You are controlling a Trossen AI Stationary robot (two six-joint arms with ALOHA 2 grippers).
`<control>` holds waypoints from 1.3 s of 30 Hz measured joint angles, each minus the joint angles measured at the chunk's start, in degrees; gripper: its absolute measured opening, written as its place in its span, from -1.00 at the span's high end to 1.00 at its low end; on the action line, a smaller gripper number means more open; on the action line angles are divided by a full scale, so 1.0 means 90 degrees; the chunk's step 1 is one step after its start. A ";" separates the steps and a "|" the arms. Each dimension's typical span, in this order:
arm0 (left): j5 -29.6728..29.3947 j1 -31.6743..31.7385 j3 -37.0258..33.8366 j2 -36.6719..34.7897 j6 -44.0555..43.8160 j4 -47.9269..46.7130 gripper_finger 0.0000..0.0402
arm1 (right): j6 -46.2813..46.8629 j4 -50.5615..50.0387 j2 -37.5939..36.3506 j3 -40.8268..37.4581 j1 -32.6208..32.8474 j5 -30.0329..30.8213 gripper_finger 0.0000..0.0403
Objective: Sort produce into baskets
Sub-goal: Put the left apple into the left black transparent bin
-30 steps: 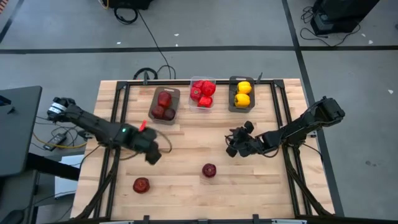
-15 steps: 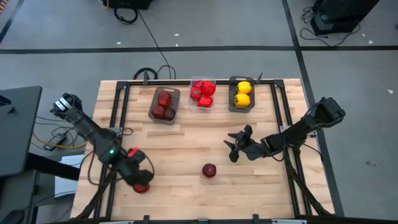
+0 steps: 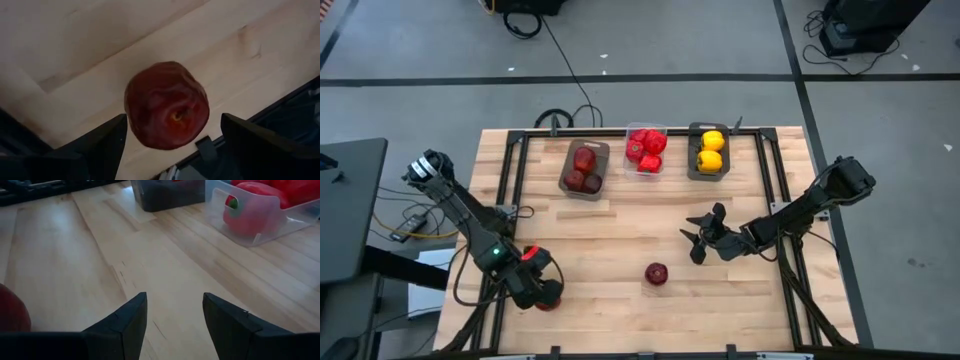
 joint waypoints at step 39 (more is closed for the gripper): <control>0.0098 0.0125 0.0022 0.1531 0.1105 0.0429 -0.81 | -0.0097 -0.0002 0.0000 0.0000 0.0090 -0.0454 -0.40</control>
